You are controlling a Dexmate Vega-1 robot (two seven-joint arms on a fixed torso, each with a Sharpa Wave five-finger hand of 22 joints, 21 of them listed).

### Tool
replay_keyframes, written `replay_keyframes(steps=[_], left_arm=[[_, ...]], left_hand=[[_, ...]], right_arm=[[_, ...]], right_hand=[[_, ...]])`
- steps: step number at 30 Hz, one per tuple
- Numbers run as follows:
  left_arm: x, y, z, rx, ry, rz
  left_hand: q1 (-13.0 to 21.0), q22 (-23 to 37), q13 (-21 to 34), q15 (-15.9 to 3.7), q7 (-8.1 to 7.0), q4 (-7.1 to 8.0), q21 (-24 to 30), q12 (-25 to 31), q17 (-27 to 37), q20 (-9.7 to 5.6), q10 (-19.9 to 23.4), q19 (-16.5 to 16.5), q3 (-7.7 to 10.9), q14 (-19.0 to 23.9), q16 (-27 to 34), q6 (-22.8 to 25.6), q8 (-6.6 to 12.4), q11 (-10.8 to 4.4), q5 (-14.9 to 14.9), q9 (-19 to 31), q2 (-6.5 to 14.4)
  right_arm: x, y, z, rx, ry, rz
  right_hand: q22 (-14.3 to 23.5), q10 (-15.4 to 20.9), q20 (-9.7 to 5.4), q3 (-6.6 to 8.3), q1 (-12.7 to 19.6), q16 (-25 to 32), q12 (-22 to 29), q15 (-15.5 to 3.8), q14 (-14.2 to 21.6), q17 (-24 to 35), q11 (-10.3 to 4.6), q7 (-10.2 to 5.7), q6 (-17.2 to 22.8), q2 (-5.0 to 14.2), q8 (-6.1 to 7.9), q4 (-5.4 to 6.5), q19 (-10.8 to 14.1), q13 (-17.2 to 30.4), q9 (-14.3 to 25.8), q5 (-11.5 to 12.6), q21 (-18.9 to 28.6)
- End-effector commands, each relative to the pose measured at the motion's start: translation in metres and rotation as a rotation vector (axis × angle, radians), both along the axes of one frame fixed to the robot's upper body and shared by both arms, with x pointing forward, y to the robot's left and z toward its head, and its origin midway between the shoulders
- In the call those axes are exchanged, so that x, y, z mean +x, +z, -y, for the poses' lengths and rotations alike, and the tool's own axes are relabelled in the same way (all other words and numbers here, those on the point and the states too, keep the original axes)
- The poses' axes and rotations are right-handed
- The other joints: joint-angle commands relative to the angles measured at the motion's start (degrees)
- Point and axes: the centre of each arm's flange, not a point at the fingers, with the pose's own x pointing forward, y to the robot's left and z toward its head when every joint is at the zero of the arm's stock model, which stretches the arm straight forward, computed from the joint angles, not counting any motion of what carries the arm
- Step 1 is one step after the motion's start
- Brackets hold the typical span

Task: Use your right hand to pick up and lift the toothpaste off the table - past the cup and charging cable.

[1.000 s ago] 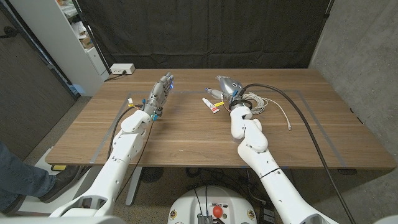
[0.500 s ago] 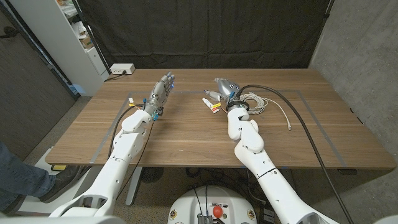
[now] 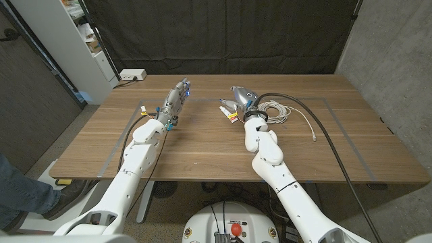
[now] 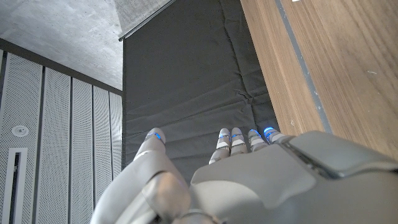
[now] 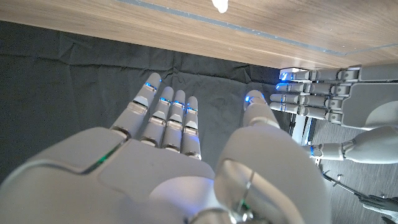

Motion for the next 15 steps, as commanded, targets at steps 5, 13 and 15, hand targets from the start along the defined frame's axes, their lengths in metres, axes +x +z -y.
replay_keyframes(steps=[5, 13, 15], left_arm=[[0.0013, -0.0003, 0.0010, -0.006, 0.005, -0.006], [0.0037, -0.0034, 0.0009, -0.005, 0.006, -0.014], [0.0036, -0.0030, 0.0005, -0.004, 0.005, -0.011]], left_hand=[[0.0, 0.1, 0.0, 0.06, 0.21, -0.39, 0.2, 0.1, 0.3, 0.15, -0.3, -1.8, 0.22, 0.0, 0.2, 0.0, 0.14, 0.30, -0.1, 0.2, 0.7], [0.0, 0.1, 0.0, 0.36, 0.22, -0.45, 0.2, 0.0, 0.3, 0.19, -0.3, -1.8, 0.19, 0.1, 0.3, 0.0, 0.14, 0.58, -0.1, 0.2, 0.7], [0.0, 0.1, 0.0, 0.36, 0.22, -0.47, 0.2, 0.1, 0.3, 0.24, -0.2, -1.8, 0.18, 0.1, 0.3, 0.0, 0.16, 0.61, -0.1, 0.2, 0.7]], right_arm=[[0.0059, -0.0033, -0.0038, -0.016, -0.018, 0.006], [0.0100, -0.0052, -0.0068, -0.033, -0.035, -0.010], [0.0105, -0.0054, -0.0074, -0.034, -0.038, -0.013]], right_hand=[[0.1, 1.2, -0.32, -0.03, 1.2, 0.5, 0.1, 0.17, 1.0, 0.2, 0.54, -0.08, 0.9, -0.02, 0.29, 0.18, 0.8, 0.1, 0.3, 0.0, 0.2], [0.1, 1.5, -0.36, -0.14, 1.5, 0.6, 0.0, 0.35, 1.4, 0.3, 0.55, 0.39, 0.7, -0.19, 0.06, 0.15, 0.6, 0.1, 0.3, 0.0, 0.0], [0.1, 1.2, -0.28, -0.15, 1.7, 0.6, -0.2, 0.41, 1.2, 0.3, 0.75, 0.57, 0.3, -0.20, -0.15, 0.14, 0.5, 0.1, 0.3, 0.0, -0.1]])
